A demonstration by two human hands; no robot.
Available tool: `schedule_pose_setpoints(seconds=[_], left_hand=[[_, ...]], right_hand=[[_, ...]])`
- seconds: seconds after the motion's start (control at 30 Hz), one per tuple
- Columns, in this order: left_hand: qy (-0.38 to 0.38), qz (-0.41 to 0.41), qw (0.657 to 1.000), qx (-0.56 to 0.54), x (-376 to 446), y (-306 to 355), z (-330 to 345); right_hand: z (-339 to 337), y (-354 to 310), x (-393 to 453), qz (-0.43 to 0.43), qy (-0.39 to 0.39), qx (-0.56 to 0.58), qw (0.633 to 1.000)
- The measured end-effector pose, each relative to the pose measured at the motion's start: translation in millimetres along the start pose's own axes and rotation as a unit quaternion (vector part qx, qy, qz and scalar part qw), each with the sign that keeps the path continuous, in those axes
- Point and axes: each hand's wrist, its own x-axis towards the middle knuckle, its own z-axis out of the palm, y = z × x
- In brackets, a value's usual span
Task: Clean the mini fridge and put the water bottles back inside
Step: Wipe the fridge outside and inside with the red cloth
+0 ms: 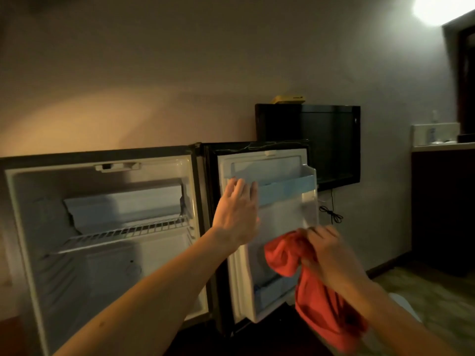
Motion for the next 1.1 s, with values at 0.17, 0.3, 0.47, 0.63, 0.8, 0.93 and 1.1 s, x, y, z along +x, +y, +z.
schedule_pose_setpoints(seconds=[0.17,0.3,0.47,0.63,0.8,0.93,1.1], left_hand=[[0.046,0.023,0.998,-0.04,-6.8,-8.2,1.6],[0.081,0.036,0.992,-0.094,-17.3,-15.1,0.2],[0.149,0.038,0.963,-0.222,-28.8,-26.1,-3.8],[0.201,0.016,0.94,-0.275,-38.5,-36.0,-3.4],[0.219,0.04,0.926,-0.304,-45.6,-46.1,-10.8],[0.182,0.031,0.916,-0.355,-51.4,-51.8,-8.6],[0.181,0.037,0.904,-0.386,-51.4,-54.0,-1.1]], right_hand=[[-42.7,18.3,43.2,0.032,0.053,0.011,0.998],[-73.0,16.3,79.5,-0.001,0.068,-0.027,0.997],[-97.9,3.2,117.8,-0.031,0.11,-0.068,0.991],[-106.3,-30.3,147.3,-0.102,0.145,-0.1,0.979],[-99.7,-76.9,167.3,-0.202,0.161,-0.153,0.954],[-87.3,-121.0,190.5,-0.262,0.087,-0.216,0.936],[-82.4,-153.8,212.3,-0.335,0.066,-0.256,0.904]])
